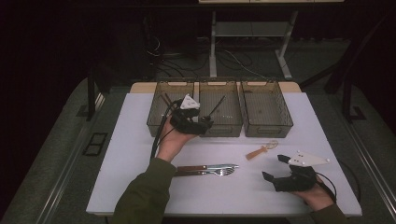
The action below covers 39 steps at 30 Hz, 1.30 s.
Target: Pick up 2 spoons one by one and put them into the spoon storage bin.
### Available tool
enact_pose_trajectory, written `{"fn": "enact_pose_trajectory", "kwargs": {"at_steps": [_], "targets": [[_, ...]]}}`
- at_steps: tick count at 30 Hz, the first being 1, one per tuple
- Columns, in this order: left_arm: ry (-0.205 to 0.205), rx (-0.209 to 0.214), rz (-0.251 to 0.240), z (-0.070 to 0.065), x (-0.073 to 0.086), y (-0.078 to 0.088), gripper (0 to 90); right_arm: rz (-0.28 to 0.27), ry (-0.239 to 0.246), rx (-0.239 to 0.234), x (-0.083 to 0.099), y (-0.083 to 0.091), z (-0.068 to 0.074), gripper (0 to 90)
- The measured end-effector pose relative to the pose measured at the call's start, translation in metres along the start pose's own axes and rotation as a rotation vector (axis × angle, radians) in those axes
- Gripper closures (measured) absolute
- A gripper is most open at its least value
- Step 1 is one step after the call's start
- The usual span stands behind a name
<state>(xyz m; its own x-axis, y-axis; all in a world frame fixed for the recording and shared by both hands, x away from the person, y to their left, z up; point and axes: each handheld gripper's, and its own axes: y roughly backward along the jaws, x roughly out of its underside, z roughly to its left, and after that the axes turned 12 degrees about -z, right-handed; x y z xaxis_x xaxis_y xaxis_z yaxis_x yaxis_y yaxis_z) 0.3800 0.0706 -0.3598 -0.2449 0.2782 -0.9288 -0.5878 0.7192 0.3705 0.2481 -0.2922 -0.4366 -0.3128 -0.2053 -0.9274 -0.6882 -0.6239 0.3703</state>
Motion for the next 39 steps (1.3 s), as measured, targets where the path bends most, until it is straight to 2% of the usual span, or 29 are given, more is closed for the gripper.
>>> {"fn": "enact_pose_trajectory", "kwargs": {"at_steps": [5, 13, 22, 30, 33, 39], "targets": [[-0.002, 0.015, -0.004, -0.003, 0.015, 0.017, 22.5, 0.002, 0.0, 0.001, 0.0, 0.0, 0.0, 11.3], [0.028, 0.029, -0.013, 0.0, 0.045, 0.045, 16.0, 0.007, -0.003, 0.001, 0.0, -0.001, 0.001, 11.3], [0.02, 0.032, -0.009, -0.004, 0.073, 0.074, 11.2, 0.008, -0.011, 0.0, 0.0, -0.001, 0.0, 11.3], [0.032, 0.048, -0.024, -0.01, 0.095, 0.092, 4.5, 0.025, -0.017, -0.007, -0.001, 0.0, -0.001, 11.3], [0.044, 0.058, -0.015, -0.012, 0.102, 0.096, 0.4, 0.041, -0.019, -0.016, -0.001, 0.001, -0.002, 11.3], [0.049, 0.082, -0.013, -0.019, 0.113, 0.107, 0.0, 0.074, -0.005, -0.032, -0.007, 0.002, -0.006, 11.4]]}}
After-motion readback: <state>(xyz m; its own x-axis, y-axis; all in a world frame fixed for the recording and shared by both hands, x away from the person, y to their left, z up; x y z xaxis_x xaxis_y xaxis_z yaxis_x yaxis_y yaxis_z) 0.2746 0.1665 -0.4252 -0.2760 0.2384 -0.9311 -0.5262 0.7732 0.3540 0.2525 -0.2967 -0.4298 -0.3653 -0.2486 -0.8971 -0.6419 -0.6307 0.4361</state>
